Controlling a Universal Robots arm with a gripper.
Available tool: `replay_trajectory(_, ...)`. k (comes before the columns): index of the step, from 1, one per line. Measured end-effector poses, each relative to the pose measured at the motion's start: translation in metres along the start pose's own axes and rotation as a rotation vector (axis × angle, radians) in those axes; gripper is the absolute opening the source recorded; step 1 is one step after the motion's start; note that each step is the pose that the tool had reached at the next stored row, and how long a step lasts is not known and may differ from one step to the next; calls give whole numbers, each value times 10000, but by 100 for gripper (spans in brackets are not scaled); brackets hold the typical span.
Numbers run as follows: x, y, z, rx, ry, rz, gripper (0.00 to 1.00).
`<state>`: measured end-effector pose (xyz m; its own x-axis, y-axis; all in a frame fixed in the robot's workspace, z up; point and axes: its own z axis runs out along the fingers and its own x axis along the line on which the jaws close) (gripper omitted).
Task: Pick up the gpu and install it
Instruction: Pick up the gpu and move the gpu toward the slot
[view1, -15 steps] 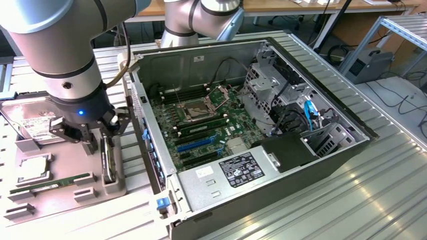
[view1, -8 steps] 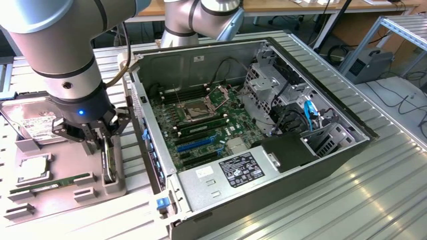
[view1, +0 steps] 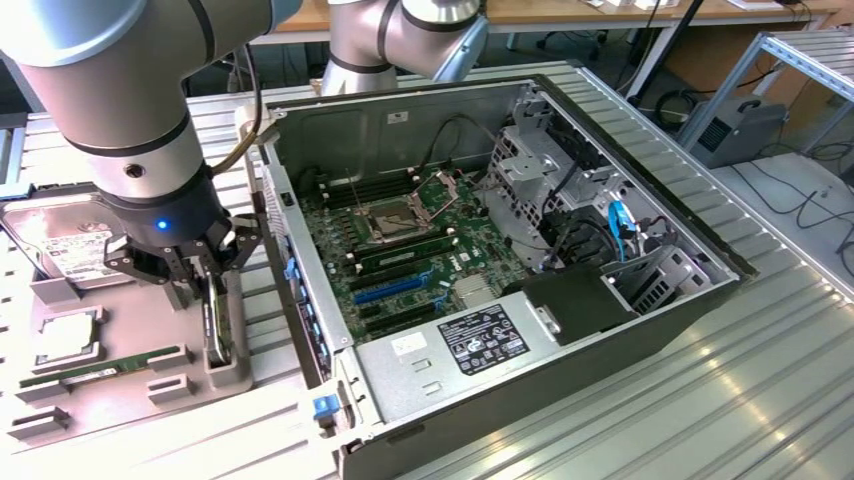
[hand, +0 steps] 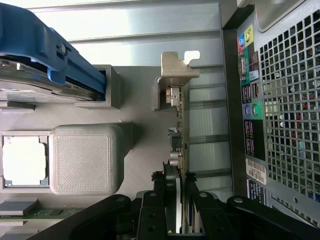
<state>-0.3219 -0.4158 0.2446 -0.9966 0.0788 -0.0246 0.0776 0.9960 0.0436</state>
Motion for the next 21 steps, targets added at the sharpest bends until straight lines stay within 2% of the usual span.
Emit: replay_trajectory(21,-1,3,-60,21,-3,0,27)
